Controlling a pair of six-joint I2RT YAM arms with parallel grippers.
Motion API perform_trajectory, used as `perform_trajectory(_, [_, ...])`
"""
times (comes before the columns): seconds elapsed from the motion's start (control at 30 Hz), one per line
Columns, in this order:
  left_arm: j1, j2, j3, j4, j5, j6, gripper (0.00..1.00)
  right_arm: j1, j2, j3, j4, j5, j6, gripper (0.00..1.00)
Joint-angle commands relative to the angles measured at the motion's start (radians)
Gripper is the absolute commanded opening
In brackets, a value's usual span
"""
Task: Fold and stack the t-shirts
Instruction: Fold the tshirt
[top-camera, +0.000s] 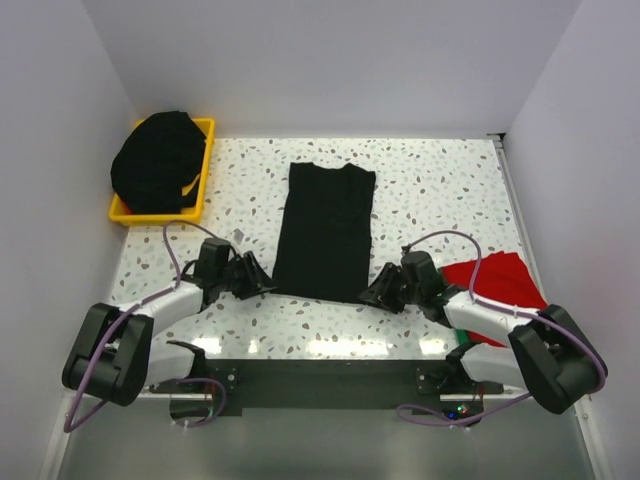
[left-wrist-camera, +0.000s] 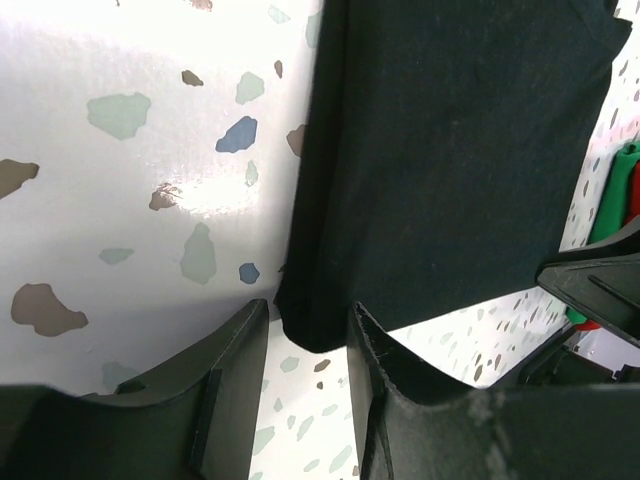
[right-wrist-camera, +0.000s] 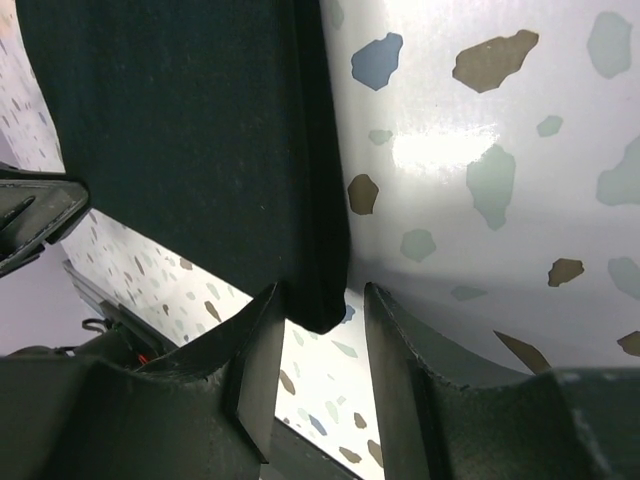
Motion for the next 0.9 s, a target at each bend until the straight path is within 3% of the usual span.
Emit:
perform_trajectory(0.0, [-0.012,0.018,-0.051,-0.038,-0.08,0.001,0.42,0.011,-0.005,-0.039,0.004,0.042,-0.002,0.41])
perform_trajectory(0.33, [-0.07,0.004,-0.111,-0.027,-0.122,-0.062,0.35,0.012,0.021,-0.075,0.041,0.027,-0.005,0.31])
perform_trajectory(0.5, [-0.096,-0.007,-0.102,-0.027,-0.123,-0.076,0.24,0.011,-0.001,-0.064,0.021,0.034,-0.015,0.25])
perform_trajectory(0.7, [-0.113,-0.033,-0.085,-0.049,-0.123,-0.07,0.1,0.012,-0.054,-0.043,-0.036,0.046,-0.034,0.1])
perform_trajectory(0.87, [-0.13,-0.057,-0.09,-0.073,-0.129,-0.071,0.04,0.012,-0.102,-0.061,-0.068,0.042,-0.046,0.01])
